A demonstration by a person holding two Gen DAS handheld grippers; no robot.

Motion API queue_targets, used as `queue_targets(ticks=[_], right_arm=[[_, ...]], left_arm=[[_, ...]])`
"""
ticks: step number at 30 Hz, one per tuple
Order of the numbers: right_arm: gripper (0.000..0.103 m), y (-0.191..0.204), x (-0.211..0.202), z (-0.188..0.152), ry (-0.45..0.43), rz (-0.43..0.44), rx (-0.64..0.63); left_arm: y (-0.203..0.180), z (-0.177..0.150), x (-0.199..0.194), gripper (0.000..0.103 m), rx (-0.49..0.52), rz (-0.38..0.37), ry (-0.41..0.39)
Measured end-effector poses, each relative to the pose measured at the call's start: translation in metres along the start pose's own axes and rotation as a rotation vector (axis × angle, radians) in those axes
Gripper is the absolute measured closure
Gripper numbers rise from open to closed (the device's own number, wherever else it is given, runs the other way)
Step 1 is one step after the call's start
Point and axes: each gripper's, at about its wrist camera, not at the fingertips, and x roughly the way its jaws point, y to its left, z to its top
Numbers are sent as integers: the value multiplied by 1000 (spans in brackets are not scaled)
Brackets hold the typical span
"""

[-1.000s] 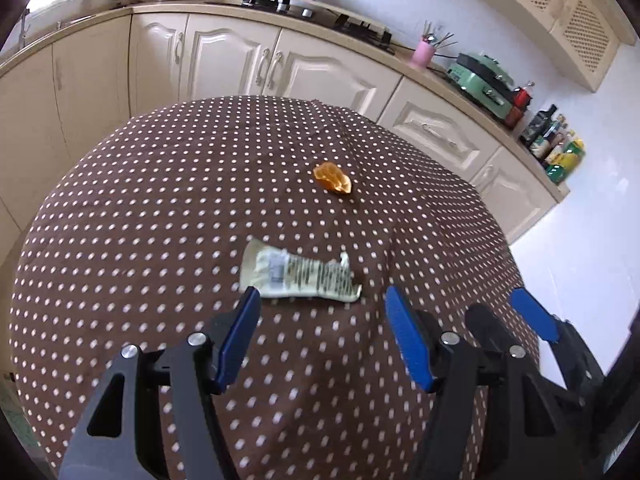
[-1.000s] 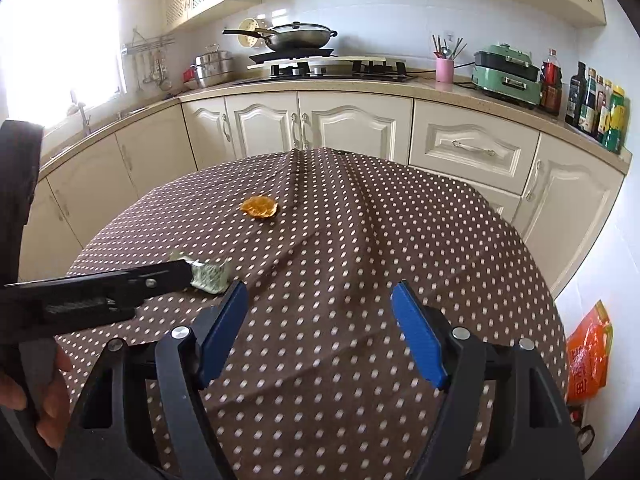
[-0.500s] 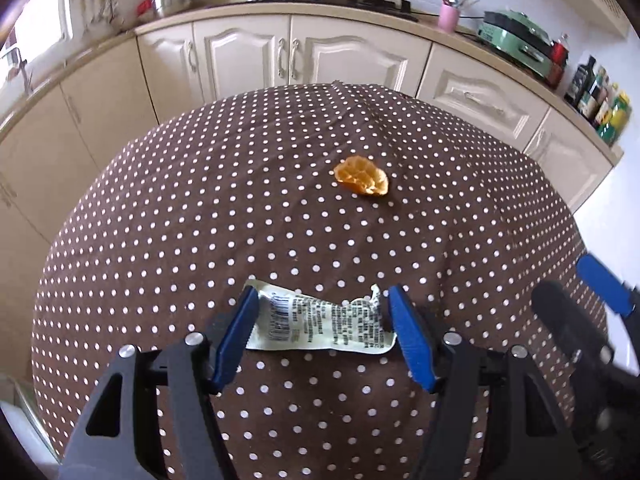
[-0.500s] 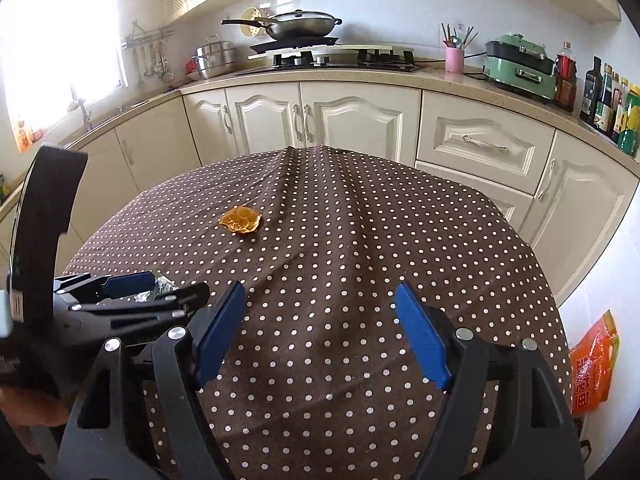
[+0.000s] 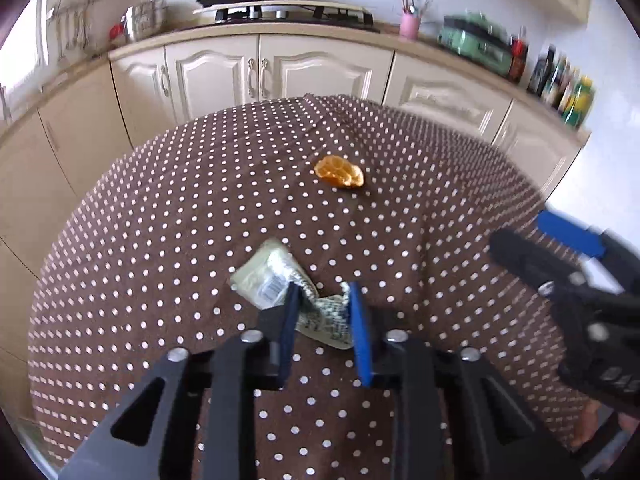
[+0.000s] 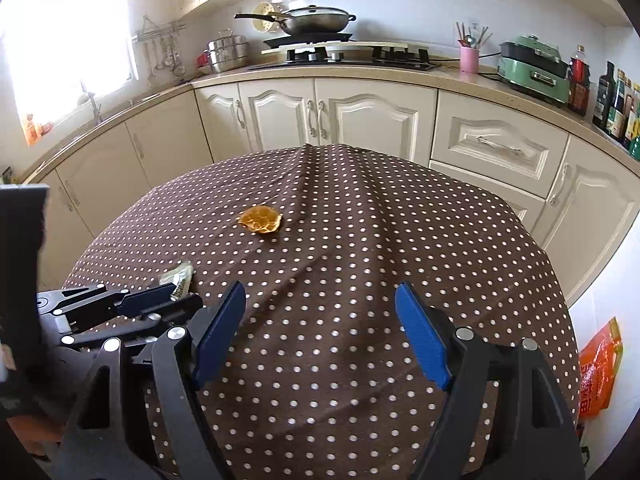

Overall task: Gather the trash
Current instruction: 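Grasp the silver wrapper with the left gripper while the right grasps the orange piece, then carry both items over the bucket and open both grippers to drop them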

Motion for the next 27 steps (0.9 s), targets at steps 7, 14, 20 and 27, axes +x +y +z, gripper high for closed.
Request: queue_targets(ticks=[7, 14, 20, 27], right_arm=[[29, 15, 18, 10, 33, 21, -23], [29, 48, 56, 31, 86, 28, -107], [39, 73, 91, 47, 100, -1, -174], [88, 79, 113, 42, 145, -70, -197]], left_arm=[[37, -1, -15, 87, -111, -68, -39], [67, 11, -32, 87, -152, -49, -108], [95, 19, -31, 87, -188, -18, -128], [119, 20, -37, 87, -204, 1, -141]])
